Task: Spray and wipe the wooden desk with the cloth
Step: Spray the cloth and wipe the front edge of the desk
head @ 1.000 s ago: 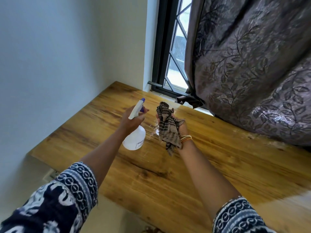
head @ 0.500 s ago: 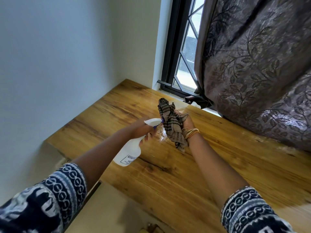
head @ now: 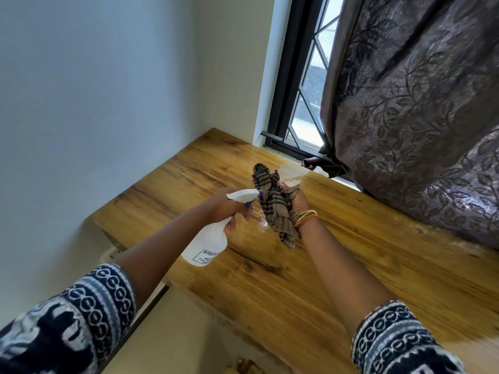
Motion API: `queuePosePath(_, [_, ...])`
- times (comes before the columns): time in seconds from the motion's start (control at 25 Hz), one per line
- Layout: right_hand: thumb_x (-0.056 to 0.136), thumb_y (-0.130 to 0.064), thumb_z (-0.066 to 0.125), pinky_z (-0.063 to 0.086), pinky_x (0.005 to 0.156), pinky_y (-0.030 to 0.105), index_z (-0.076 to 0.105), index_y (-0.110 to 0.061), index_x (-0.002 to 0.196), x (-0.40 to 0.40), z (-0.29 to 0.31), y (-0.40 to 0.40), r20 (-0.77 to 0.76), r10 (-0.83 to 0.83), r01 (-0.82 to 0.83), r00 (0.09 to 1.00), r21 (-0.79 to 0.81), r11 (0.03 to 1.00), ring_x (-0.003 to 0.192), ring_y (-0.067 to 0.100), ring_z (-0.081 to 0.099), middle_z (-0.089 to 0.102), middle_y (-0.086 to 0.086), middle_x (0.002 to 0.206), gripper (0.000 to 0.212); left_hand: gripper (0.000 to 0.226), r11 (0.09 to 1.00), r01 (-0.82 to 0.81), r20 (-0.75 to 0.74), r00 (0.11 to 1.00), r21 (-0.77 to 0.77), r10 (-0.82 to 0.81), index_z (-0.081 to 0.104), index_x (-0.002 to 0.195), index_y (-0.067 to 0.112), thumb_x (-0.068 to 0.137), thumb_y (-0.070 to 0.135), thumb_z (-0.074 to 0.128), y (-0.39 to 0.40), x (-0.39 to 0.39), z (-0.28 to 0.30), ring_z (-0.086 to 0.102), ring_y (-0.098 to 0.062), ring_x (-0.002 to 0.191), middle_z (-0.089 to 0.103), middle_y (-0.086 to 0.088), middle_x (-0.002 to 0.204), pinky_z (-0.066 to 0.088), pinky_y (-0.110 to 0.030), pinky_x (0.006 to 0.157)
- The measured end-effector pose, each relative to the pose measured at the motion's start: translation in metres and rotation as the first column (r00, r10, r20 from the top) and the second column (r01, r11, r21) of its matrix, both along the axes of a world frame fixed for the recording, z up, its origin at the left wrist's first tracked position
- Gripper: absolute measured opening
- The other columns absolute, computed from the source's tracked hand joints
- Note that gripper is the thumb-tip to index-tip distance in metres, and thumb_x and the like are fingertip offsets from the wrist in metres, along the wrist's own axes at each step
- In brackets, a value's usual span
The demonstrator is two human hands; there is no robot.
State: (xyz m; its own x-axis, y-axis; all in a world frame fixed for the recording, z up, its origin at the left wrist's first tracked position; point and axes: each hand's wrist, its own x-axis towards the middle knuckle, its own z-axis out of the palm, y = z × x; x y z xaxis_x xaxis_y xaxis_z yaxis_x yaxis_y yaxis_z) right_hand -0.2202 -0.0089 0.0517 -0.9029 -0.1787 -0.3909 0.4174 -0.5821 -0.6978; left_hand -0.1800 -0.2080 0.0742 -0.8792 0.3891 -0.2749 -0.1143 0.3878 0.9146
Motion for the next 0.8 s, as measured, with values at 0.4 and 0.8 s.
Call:
queuePosePath(0.4, [0.100, -0.015, 0.045, 0.058, 0.064, 0.028, 0.064, -0.004, 0.097, 0.003, -0.002, -0.009, 0.013, 0.023, -0.024, 1.000, 0.079, 0.997, 0.066, 0.022, 0.068, 0.072, 0.010, 0.076, 0.022, 0.009, 0.997, -0.024, -0.125, 0.992, -0.072, 0.015, 0.063, 0.082, 0.002, 0.088, 0.009, 0.064, -0.005, 0.003, -0.002, 0.064, -0.030, 0.054, 0.068, -0.011, 0.067, 0.053, -0.041, 0.050])
queuePosePath(0.8, [0.101, -0.013, 0.041, 0.058, 0.053, 0.027, 0.062, -0.003, 0.102, 0.003, 0.006, -0.020, 0.006, 0.045, -0.045, 0.999, -0.043, 0.998, 0.061, 0.021, 0.071, 0.074, 0.011, 0.074, 0.023, 0.019, 0.990, -0.069, -0.215, 0.976, -0.121, 0.042, 0.060, 0.068, 0.012, 0.086, 0.007, 0.062, -0.012, -0.001, -0.005, 0.052, -0.011, 0.038, 0.060, 0.000, 0.051, 0.039, -0.018, 0.039])
